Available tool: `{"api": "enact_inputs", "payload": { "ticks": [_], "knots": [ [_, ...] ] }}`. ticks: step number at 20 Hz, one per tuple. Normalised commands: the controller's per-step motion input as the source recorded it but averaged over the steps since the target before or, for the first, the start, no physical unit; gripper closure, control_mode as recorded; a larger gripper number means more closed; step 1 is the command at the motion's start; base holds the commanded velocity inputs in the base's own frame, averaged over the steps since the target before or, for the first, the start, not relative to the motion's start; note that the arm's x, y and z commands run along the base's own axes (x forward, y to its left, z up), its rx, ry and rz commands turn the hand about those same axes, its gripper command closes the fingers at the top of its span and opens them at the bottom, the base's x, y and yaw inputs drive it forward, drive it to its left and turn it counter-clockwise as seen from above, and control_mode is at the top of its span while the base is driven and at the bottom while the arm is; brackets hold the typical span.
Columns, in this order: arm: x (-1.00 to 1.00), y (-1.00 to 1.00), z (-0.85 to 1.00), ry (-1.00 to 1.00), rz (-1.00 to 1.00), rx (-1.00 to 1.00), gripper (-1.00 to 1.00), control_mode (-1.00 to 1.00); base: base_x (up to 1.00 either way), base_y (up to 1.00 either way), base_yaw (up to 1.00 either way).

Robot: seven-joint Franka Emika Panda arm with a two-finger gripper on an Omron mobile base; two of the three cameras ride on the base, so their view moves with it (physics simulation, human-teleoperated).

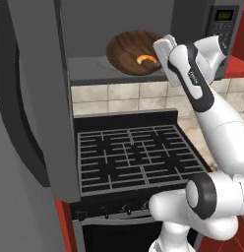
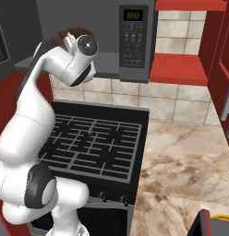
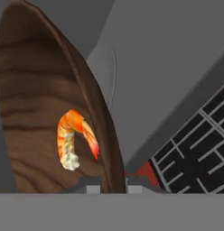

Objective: Remove the tangerine from the bowl and place it on the small plate. Then place the bowl with only the shrimp in the microwave, close the door, and press the start button to microwave the shrimp.

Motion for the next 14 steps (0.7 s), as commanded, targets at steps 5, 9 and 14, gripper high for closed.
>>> {"api": "enact_inputs", "payload": {
  "ticks": [5, 9, 14],
  "knots": [
    [0.74, 0.24, 0.15, 0.0, 0.0, 0.07, 1.0, -1.0, 0.0, 0.0, 0.0],
    [0.28, 0.0, 0.0, 0.0, 0.0, 0.03, 1.0, -1.0, 0.0, 0.0, 0.0],
    [0.33, 0.02, -0.05, 0.03, 0.0, 0.0, 1.0, -1.0, 0.0, 0.0, 0.0]
  ]
}}
